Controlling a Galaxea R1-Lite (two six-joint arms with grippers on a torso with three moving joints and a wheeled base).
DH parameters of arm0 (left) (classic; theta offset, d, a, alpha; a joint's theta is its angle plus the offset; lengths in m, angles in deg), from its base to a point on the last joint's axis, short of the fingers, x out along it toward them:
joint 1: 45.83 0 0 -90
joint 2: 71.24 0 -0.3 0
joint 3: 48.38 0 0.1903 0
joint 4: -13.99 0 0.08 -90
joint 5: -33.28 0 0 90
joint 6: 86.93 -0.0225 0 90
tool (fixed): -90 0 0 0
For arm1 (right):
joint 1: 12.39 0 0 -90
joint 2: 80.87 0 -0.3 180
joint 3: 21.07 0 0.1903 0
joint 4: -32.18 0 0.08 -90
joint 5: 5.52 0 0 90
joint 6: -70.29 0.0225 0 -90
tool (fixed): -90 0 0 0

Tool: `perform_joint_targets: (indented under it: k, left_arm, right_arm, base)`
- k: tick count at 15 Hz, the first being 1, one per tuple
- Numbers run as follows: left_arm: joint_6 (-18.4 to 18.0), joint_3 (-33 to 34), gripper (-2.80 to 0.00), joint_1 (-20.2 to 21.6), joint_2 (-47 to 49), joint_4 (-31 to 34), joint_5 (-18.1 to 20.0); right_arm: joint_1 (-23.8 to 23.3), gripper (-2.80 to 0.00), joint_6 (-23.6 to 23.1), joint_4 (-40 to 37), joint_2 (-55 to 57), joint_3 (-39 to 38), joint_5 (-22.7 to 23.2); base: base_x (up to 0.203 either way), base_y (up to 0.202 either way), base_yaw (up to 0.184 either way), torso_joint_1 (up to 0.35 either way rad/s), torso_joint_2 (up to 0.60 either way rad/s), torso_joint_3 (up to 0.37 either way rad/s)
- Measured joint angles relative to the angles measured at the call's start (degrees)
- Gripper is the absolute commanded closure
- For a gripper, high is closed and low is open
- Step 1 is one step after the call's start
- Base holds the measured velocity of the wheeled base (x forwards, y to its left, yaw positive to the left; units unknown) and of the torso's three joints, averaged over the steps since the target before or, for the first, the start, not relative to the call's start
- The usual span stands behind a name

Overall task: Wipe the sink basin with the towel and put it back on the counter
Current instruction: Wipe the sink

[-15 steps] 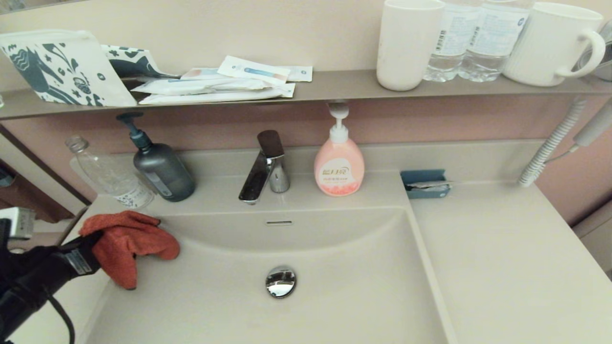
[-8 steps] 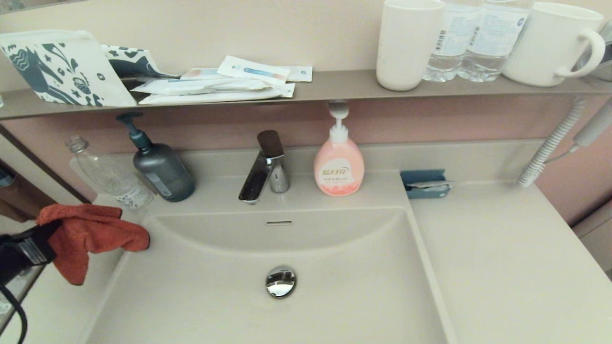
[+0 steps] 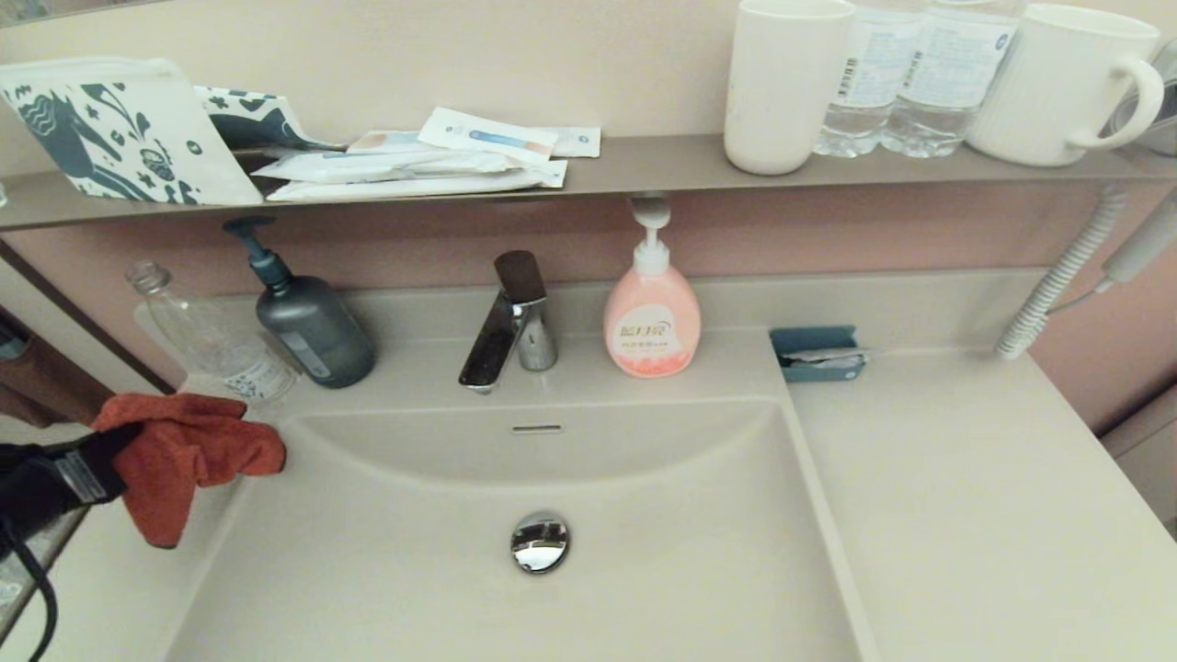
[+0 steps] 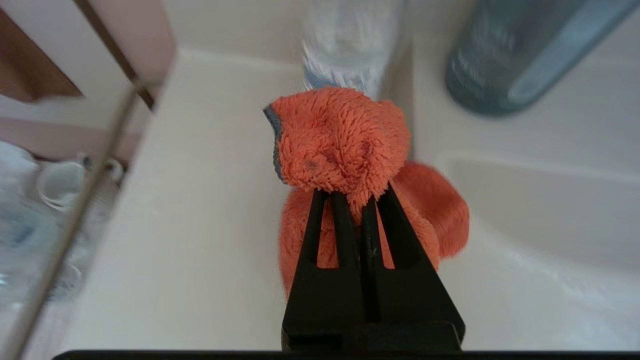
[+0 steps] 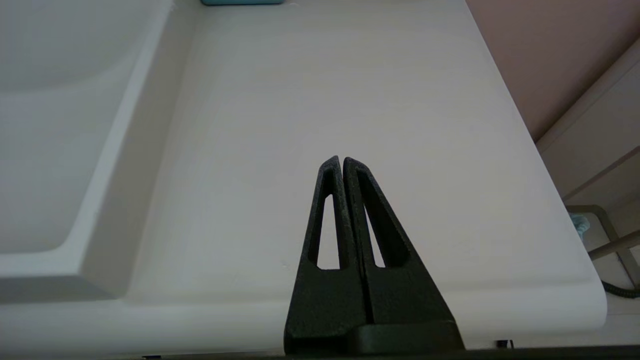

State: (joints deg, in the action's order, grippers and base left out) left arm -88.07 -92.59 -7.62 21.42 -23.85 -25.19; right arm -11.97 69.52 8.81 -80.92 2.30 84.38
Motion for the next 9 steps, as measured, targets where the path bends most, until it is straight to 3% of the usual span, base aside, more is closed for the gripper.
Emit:
perform_joint_targets:
  k: [4, 9]
  left_arm:
    - [-4.38, 0.89, 0.00, -0.76, 5.78, -0.37, -0.07]
    - [-4.51, 3.36, 0.00, -4.85, 8.38, -0.45, -1.42]
  right_arm:
    - [0.00, 0.00, 0.00, 0.00, 0.00, 0.00, 0.00]
    - [0.00, 0.00, 0.02, 0.00, 0.00, 0.00, 0.00]
  base:
    - [0.000, 0.000, 0.000, 0.000, 0.00, 0.000]
    - [0.000, 0.000, 0.000, 0.000, 0.00, 0.000]
